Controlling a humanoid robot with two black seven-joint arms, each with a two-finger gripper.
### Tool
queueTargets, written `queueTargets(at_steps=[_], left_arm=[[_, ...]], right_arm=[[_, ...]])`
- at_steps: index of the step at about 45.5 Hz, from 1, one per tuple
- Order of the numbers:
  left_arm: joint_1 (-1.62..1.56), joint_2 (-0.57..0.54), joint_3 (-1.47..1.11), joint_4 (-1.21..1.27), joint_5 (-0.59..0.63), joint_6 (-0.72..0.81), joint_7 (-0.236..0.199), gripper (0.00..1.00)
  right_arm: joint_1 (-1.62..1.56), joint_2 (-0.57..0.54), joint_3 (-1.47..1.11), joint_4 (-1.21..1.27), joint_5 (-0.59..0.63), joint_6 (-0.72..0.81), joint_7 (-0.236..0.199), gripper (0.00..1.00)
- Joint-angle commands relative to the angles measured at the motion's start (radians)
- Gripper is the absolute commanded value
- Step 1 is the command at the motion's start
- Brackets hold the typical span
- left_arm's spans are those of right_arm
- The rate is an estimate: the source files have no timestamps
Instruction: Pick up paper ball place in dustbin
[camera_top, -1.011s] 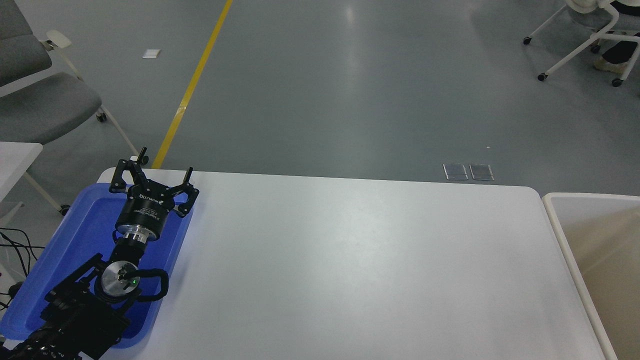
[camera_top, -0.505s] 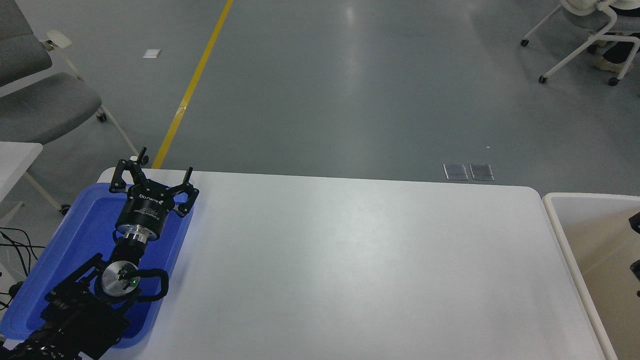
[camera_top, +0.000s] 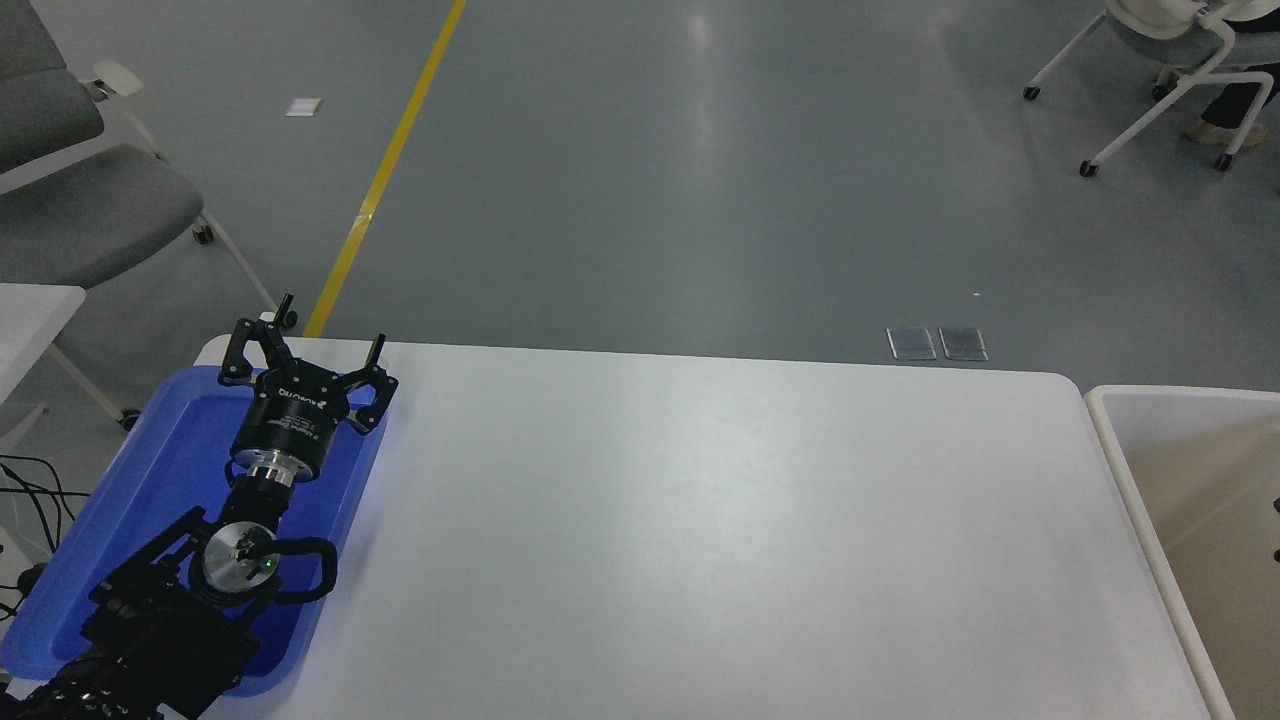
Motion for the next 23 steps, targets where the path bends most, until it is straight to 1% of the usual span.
queueTargets(at_steps=[1, 11, 18, 23], left_arm=[[0.000, 0.000, 0.000, 0.000, 0.000, 0.000, 0.000, 1.00], [0.000, 0.000, 0.000, 0.000, 0.000, 0.000, 0.000, 1.00], [0.000, 0.000, 0.000, 0.000, 0.002, 0.000, 0.000, 1.00], [0.000, 0.000, 0.000, 0.001, 0.000, 0.000, 0.000, 1.00]], right_arm=[[0.002, -0.102, 0.330, 0.164, 0.011, 0.005, 0.001, 1.00], [-0.036, -0.110, 0.687, 0.317, 0.013, 0.005, 0.003, 1.00], [-0.070, -0.104, 0.766, 0.432, 0.021, 0.014, 0.001, 1.00], [-0.122, -0.091, 0.801, 0.504, 0.108, 0.138, 0.012, 1.00]])
